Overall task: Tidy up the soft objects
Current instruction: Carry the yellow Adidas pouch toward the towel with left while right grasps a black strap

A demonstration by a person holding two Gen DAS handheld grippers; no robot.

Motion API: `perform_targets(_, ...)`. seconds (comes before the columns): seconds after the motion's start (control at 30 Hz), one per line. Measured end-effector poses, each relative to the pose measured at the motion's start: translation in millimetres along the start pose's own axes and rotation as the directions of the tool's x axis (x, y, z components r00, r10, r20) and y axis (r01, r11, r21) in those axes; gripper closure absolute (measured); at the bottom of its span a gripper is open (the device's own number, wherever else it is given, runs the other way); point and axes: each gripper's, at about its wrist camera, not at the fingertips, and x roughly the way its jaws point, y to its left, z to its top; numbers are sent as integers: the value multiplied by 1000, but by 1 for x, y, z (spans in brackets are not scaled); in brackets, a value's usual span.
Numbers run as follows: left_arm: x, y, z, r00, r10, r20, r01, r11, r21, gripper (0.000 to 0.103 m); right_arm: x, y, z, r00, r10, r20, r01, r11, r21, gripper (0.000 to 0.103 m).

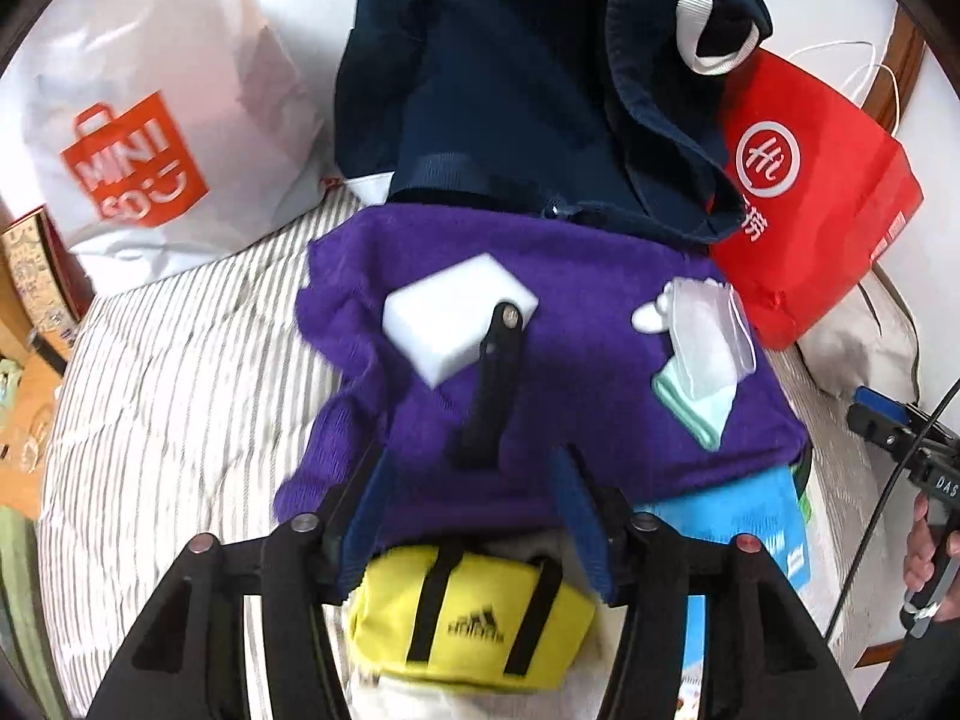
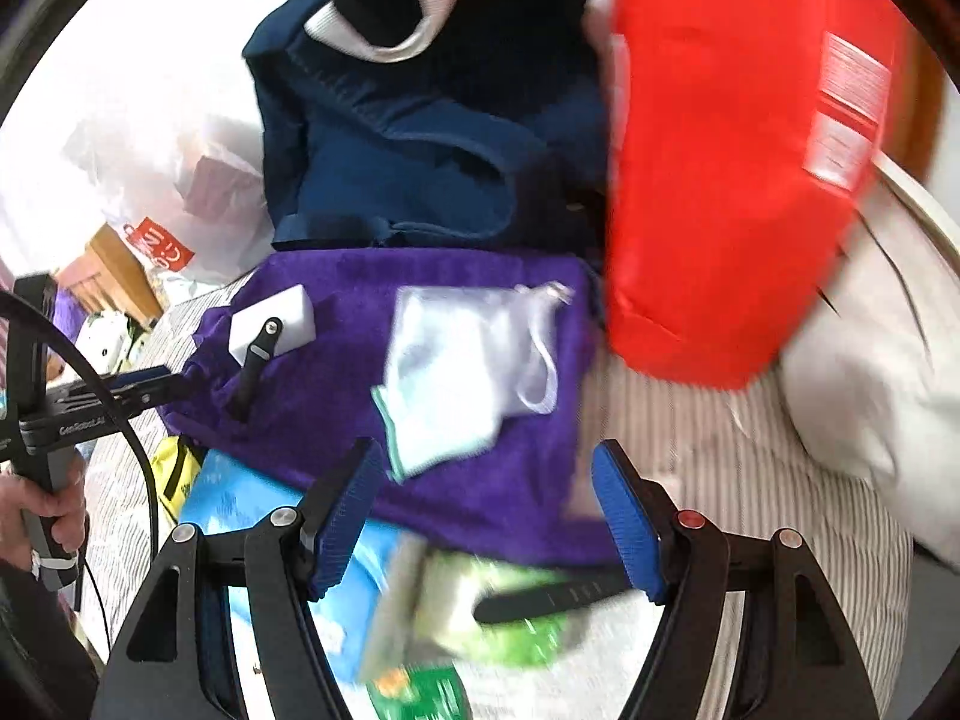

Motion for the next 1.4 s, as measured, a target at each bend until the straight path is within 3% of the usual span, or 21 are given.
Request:
perform_targets(0.23,-13,7,-37,1000,5,-22,-6,999,-43,47,-17,-27,-39,1000,-13,-25,15,997,77,31)
perform_targets(0.5,-30,14,-78,999,25,-43,-29,996,-88,47,6,-36,-74,995,-27,-101,39,992,121,31)
perform_targets(0.83,-32,20,-92,998,36,-57,-43,992,-119,47,40,-60,-70,990,97,-102,-60,948,311,32)
perform_targets(0.87,-30,20,-92,998,35,-59,-42,992,-119,47,44,-62,-68,990,99,-100,-62,945,322,37)
perform_targets(0.93,-25,17,-92,997,30,-71,-38,993,-112,47,51,-62,-64,990,109,-87,-76,945,318,61)
perform_targets(0.97,-22,16,-91,997,30,-77,-38,994,-106,47,53,-62,-62,991,106,-82,-76,949,306,80)
perform_targets(1.0,-20,14,-90,996,32,-81,-40,994,-100,47,55,-61,-60,990,122,-72,-96,950,299,86)
perform_targets(1.07,-15,11,-90,996,29,-85,-37,995,-91,47,53,-60,-59,987,150,-55,-127,946,297,88)
perform_targets(1.2,-12,9,-89,996,19,-82,-27,995,-91,47,38,-53,-62,995,101,-20,-94,967,239,90)
perform_targets(1.4,-15,14,-87,998,18,-54,-23,995,-101,47,13,-56,-71,994,105,-8,-100,968,231,97)
